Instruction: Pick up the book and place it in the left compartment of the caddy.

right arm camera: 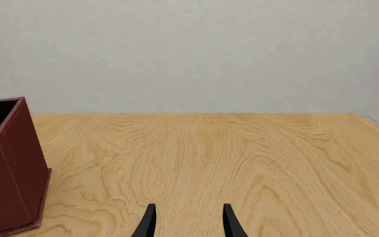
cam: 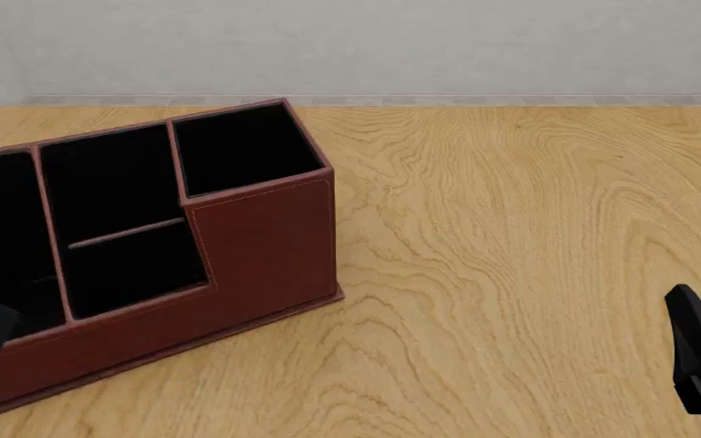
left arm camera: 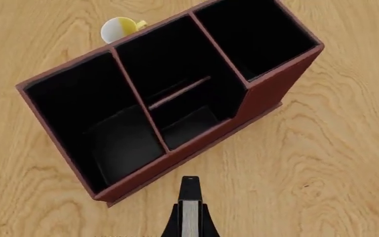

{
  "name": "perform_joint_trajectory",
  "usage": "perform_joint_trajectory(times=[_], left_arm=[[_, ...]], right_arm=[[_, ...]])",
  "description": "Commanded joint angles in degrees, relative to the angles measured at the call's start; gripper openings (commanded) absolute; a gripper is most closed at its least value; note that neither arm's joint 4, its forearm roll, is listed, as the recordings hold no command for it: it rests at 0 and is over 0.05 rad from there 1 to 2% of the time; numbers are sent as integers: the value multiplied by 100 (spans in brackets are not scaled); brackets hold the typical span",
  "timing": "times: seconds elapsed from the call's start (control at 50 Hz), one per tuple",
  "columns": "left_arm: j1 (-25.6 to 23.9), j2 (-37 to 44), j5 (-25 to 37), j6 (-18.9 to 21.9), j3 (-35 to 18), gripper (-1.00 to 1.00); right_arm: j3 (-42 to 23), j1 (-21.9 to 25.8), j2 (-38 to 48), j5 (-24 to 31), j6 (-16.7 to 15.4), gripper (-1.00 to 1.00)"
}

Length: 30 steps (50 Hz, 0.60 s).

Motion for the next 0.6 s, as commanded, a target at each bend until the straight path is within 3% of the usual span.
perform_joint_trajectory(times=[0.02,0.6], left_arm=[[459,36,0,89,-223,-100],[1252,303,0,45,-412,-100]], right_arm=[[9,2,0,-11,2,100],[9,2,0,-11,1,100]])
